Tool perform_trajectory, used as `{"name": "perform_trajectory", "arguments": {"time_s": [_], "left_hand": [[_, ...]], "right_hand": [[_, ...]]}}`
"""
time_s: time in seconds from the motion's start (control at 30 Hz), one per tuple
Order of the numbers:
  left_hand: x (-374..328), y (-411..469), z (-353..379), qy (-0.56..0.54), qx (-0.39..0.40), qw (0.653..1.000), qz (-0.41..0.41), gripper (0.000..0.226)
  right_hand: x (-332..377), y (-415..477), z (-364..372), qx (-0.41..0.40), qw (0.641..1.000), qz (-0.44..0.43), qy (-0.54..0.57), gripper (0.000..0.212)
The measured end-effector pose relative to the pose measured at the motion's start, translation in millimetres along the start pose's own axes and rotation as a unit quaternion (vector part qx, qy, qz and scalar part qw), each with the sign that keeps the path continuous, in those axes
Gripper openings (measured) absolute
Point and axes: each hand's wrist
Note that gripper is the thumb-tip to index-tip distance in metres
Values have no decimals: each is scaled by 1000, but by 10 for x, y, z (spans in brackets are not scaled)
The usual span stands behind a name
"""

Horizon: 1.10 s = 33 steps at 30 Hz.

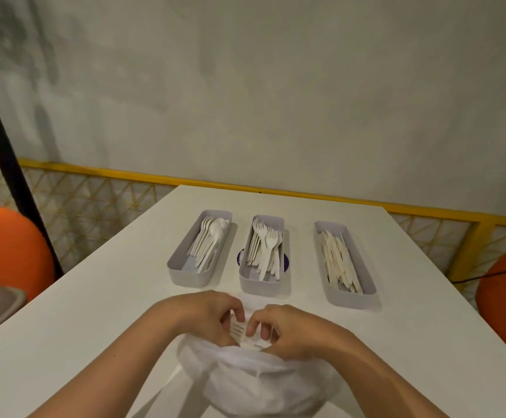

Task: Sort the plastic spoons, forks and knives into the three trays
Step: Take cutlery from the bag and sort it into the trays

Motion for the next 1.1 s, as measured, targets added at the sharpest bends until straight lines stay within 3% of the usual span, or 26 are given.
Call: {"name": "perform_trajectory", "arguments": {"time_s": [0.23,0.57,0.8,0.97,1.1], "left_hand": [[80,-125,77,1,13,1000,-7,87],[109,-155,157,-13,0,1000,-3,105],[52,-203,160,-12,-48,999,9,102],[41,-191,160,-8,-84,996,13,102],[54,-188,173,-27,-90,995,13,103]], "right_hand": [[-18,8,46,4,999,30,-17,53],[-59,-24,40,0,996,85,0,60],[-60,-12,18,41,995,83,43,26],[-57,-27,-23,48,991,91,88,38],[-99,-3,-26,63,991,72,95,15]]}}
Point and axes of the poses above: each hand's wrist, its own y-axis towards the middle knuckle, its own z-axis out of the palm, x = y × z, and after that the axes turned 11 degrees about y, right-handed
